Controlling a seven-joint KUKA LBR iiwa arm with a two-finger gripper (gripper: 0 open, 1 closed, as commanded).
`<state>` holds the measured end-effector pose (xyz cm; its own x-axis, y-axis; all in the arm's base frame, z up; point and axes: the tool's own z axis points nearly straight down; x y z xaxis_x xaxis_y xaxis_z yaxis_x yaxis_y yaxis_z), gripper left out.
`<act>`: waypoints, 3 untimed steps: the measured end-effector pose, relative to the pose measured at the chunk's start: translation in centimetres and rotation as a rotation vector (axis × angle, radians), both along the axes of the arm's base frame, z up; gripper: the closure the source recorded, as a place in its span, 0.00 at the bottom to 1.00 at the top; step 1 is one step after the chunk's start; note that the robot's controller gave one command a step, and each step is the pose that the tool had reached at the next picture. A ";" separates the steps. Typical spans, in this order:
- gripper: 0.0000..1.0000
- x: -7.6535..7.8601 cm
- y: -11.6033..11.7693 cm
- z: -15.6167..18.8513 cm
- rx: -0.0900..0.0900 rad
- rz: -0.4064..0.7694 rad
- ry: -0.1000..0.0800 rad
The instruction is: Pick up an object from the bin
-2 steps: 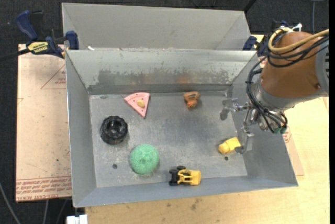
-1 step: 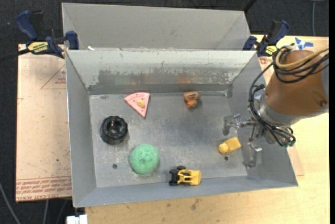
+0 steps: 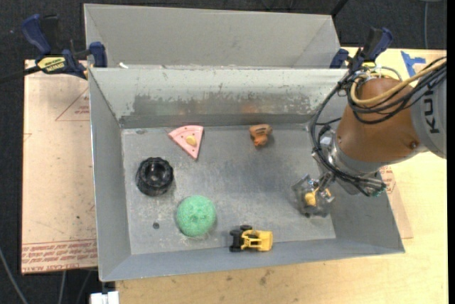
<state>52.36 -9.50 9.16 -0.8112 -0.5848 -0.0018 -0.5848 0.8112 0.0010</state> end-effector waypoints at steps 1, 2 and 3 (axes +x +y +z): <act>0.00 0.0 0.0 0.0 0.000 0.000 0.000; 0.00 0.0 0.0 0.0 0.000 0.001 0.000; 0.00 -0.4 -0.8 1.2 0.001 0.041 0.000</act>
Offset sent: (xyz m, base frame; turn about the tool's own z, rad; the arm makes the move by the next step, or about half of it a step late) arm 0.0000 0.0000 0.0000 0.0000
